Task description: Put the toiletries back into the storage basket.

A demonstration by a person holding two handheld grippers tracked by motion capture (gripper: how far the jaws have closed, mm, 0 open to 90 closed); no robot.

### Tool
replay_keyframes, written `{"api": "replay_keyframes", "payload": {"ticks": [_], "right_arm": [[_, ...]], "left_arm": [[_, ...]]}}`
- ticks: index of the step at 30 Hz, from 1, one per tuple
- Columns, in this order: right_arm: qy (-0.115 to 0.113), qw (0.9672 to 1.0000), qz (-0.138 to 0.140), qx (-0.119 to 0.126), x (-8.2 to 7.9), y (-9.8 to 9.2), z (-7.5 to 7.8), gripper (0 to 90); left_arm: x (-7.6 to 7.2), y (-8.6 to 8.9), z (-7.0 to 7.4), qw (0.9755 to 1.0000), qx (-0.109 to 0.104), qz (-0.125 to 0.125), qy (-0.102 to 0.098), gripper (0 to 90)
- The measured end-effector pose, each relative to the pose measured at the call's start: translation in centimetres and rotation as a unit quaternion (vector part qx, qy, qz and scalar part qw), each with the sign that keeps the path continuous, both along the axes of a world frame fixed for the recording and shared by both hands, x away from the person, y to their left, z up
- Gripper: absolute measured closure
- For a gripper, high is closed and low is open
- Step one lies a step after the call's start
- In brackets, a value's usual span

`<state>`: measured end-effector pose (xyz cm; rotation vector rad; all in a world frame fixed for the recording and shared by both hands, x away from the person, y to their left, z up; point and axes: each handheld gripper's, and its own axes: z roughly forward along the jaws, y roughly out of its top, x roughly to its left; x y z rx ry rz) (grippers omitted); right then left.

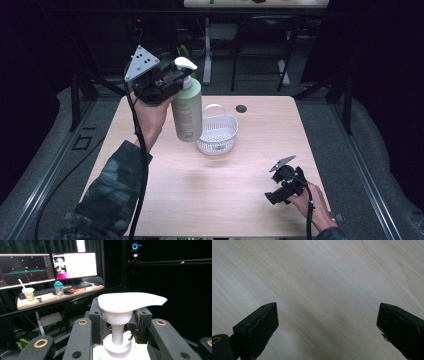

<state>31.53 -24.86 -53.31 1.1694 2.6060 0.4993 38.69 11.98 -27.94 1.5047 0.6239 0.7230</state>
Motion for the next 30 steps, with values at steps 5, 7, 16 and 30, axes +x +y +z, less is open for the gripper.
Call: {"api": "replay_keyframes", "payload": {"ticks": [5,7,16,30], "right_arm": [[0.001,1.0000,-0.002,0.000,0.0,0.0,0.0,3.4],[0.000,1.0000,0.000,0.001,0.0,0.0,0.0,3.4],[0.001,1.0000,0.000,0.001,0.0,0.0,0.0,3.4],[-0.001,1.0000,0.001,0.001,-0.1,0.0,0.1,3.4]], "left_arm": [[0.5,-0.8,0.4,1.0000,0.002,-0.002,-0.003,66.8],[0.7,-1.1,0.6,1.0000,0.002,-0.003,-0.004,66.8],[1.4,-2.2,1.2,0.9999,0.002,-0.006,-0.009,66.8],[2.7,-3.9,1.0,0.9999,0.007,-0.010,0.003,66.8]]}}
